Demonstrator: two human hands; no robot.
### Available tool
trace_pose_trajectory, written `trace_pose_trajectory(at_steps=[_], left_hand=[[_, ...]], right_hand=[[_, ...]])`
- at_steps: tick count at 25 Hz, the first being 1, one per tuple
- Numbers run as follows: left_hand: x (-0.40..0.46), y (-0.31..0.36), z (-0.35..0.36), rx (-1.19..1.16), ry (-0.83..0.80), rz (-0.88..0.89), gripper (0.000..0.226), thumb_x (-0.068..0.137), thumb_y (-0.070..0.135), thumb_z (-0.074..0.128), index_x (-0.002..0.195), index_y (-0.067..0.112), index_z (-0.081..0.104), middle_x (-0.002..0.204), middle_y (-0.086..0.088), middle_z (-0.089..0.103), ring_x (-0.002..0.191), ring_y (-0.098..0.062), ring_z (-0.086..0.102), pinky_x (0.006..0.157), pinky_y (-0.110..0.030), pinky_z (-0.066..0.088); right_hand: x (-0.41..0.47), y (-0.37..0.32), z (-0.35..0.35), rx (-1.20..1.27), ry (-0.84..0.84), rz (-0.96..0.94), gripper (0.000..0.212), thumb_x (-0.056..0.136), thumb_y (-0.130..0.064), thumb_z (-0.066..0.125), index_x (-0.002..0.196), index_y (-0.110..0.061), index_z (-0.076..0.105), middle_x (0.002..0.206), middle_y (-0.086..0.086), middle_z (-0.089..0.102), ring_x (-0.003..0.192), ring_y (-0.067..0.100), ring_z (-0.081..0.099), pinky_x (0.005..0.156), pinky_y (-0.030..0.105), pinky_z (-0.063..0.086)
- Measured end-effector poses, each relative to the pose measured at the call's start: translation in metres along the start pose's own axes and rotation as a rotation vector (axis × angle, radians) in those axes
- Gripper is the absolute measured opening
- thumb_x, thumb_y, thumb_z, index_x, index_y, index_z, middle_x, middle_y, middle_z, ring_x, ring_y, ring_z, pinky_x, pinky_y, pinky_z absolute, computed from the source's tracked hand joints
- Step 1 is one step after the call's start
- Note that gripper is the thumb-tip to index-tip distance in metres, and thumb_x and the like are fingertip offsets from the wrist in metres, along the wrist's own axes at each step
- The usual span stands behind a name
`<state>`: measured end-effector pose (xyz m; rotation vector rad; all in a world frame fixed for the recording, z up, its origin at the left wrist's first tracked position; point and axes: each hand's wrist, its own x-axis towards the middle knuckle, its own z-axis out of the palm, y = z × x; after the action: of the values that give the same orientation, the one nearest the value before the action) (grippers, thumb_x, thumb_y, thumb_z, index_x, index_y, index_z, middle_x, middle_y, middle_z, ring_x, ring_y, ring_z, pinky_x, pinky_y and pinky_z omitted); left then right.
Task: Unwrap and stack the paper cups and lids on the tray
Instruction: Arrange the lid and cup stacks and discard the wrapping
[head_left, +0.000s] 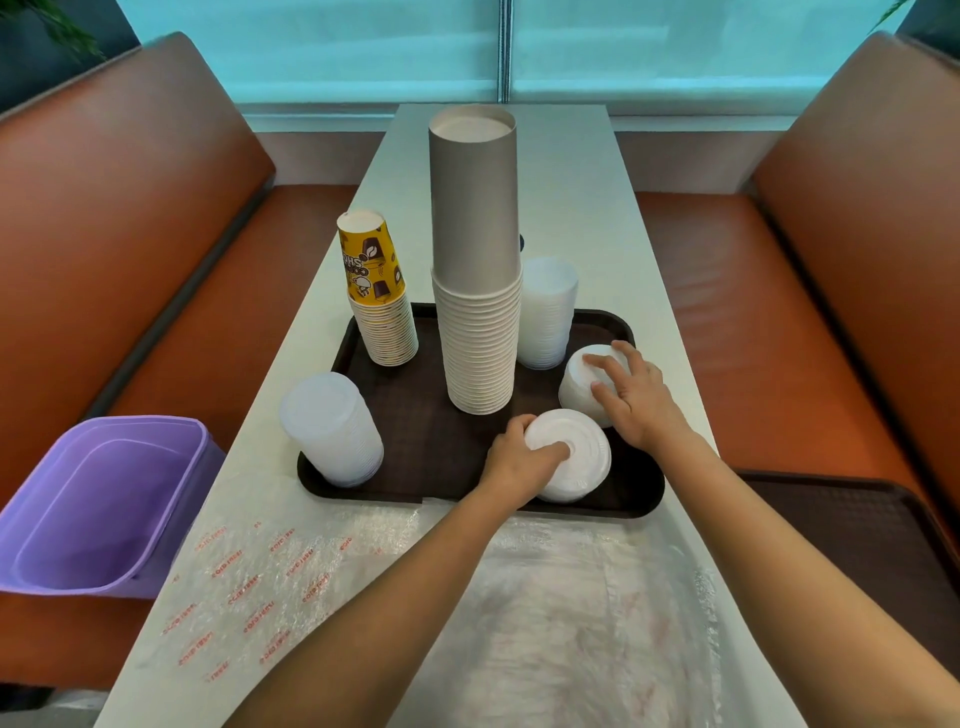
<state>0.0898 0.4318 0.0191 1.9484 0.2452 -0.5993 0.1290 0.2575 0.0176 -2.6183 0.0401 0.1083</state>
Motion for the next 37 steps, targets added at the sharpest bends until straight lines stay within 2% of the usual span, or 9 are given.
trace_pose_trajectory(at_steps=[3,6,8,14,17,23,29,35,37], left_hand=[[-0.005,0.002,0.001,-0.072,0.084,0.029,0.063,0.084,0.039,0.065,0.137,0.02,0.037,0.138,-0.006,0.04,0.122,-0.021,0.043,0.097,-0.03,0.038],[-0.01,0.004,-0.007,-0.096,0.549,0.187,0.079,0.073,0.039,0.076,0.134,0.013,0.033,0.139,-0.009,0.031,0.126,-0.023,0.038,0.099,-0.032,0.038],[-0.002,0.01,-0.019,-0.102,0.739,0.312,0.096,0.064,0.036,0.084,0.137,0.013,0.025,0.143,-0.009,0.026,0.13,-0.024,0.034,0.104,-0.035,0.038],[0.034,0.029,-0.041,-0.11,0.707,0.372,0.123,0.055,0.035,0.089,0.147,0.02,0.008,0.15,-0.006,0.028,0.137,-0.026,0.03,0.11,-0.04,0.031],[0.045,0.027,-0.042,-0.126,0.698,0.394,0.118,0.056,0.031,0.089,0.146,0.019,0.014,0.145,-0.005,0.038,0.132,-0.026,0.038,0.106,-0.038,0.036],[0.059,0.026,-0.054,-0.125,0.732,0.393,0.109,0.058,0.032,0.088,0.144,0.019,0.021,0.14,-0.005,0.043,0.128,-0.028,0.044,0.103,-0.041,0.041],[0.063,0.02,-0.063,-0.101,0.755,0.367,0.109,0.059,0.033,0.087,0.144,0.019,0.019,0.14,-0.006,0.042,0.128,-0.029,0.044,0.104,-0.047,0.042],[0.057,0.022,-0.061,-0.103,0.75,0.344,0.113,0.059,0.033,0.087,0.146,0.019,0.016,0.144,-0.008,0.037,0.132,-0.029,0.038,0.105,-0.044,0.039],[0.049,0.02,-0.055,-0.139,0.776,0.253,0.111,0.061,0.036,0.086,0.145,0.019,0.016,0.146,-0.01,0.03,0.133,-0.03,0.034,0.107,-0.046,0.037]], right_hand=[[0.001,-0.005,-0.001,0.047,0.043,0.026,0.058,0.087,-0.048,0.036,0.139,-0.024,0.044,0.154,0.006,0.024,0.135,0.034,0.027,0.107,0.047,0.027],[0.001,-0.008,-0.002,0.084,0.104,0.019,0.043,0.09,-0.026,0.058,0.132,-0.018,0.051,0.152,0.006,0.028,0.134,0.034,0.031,0.107,0.046,0.03],[0.001,-0.009,-0.003,0.138,0.135,0.007,0.039,0.087,-0.021,0.062,0.125,-0.014,0.056,0.151,0.006,0.03,0.132,0.034,0.032,0.107,0.047,0.032],[-0.005,-0.009,-0.005,0.24,0.21,-0.015,0.035,0.084,-0.027,0.061,0.117,-0.015,0.062,0.142,0.006,0.042,0.13,0.031,0.037,0.106,0.046,0.033],[-0.003,-0.014,-0.01,0.248,0.277,-0.034,0.048,0.075,-0.035,0.055,0.118,-0.014,0.061,0.136,0.008,0.047,0.125,0.03,0.042,0.104,0.046,0.037],[0.021,-0.029,-0.023,0.283,0.354,-0.073,0.044,0.084,-0.017,0.066,0.126,-0.012,0.054,0.135,0.007,0.044,0.125,0.024,0.041,0.099,0.024,0.032],[0.044,-0.045,-0.026,0.363,0.312,-0.071,0.051,0.089,-0.025,0.062,0.135,-0.013,0.044,0.14,0.007,0.04,0.127,0.021,0.042,0.104,0.031,0.037],[0.068,-0.059,-0.032,0.399,0.144,-0.028,0.084,0.081,-0.036,0.072,0.148,-0.024,0.022,0.155,0.003,0.021,0.14,0.023,0.026,0.113,0.043,0.03],[0.076,-0.063,-0.035,0.502,0.156,-0.009,0.077,0.086,-0.038,0.066,0.148,-0.024,0.022,0.155,0.005,0.023,0.14,0.026,0.027,0.112,0.046,0.031]])
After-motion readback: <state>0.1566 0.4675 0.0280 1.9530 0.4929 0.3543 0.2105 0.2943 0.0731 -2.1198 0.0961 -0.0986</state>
